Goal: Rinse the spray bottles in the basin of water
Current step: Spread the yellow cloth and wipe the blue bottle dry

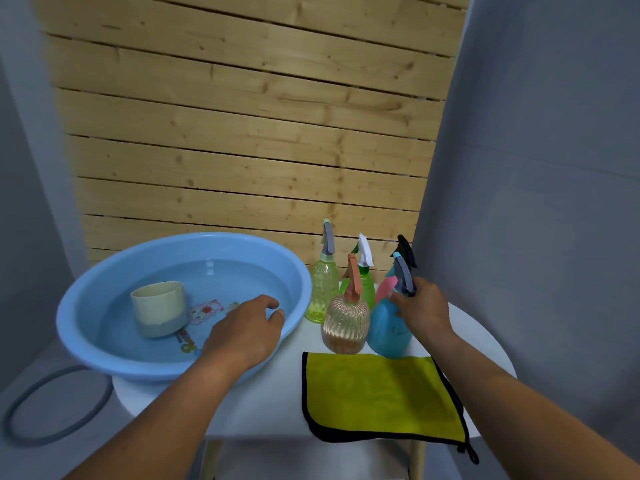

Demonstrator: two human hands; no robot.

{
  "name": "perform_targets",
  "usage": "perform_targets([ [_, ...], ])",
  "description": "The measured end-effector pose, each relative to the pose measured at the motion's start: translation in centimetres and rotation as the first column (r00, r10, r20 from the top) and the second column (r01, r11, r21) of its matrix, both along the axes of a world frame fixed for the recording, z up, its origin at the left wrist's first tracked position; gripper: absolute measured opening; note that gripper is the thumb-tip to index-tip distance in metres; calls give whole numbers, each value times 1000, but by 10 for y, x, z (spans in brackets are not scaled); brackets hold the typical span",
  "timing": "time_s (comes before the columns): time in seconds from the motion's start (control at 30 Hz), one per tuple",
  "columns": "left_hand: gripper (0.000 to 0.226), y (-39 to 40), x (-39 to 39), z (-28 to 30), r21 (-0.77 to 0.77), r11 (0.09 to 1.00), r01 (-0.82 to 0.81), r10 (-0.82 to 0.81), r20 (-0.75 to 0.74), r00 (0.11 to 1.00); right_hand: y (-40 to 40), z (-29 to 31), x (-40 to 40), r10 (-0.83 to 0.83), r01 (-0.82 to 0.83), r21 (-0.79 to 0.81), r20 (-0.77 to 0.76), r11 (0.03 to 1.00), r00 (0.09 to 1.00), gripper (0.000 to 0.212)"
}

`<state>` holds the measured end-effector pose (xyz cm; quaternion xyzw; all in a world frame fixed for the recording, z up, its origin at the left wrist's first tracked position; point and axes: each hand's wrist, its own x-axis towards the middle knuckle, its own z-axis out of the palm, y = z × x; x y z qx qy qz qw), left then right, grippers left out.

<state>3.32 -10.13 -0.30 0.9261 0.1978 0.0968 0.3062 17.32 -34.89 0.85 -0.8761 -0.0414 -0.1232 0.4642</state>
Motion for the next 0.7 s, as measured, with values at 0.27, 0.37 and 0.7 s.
perform_targets([
  [0.27,42,-6,-4,5,21,1000,1,-2,63,998,8,-20,-32,-219,191,189,142,963,965,29],
  [0.37,48,-18,-11,8,194,981,13,-74,310,948,11,-29,-47,-224,192,406,32,893,974,17],
  [0.7,51,-119,5,-56,218,836,504,-503,-63,862,-24,-67,-75,241,-256,-296,-86,920,967,22],
])
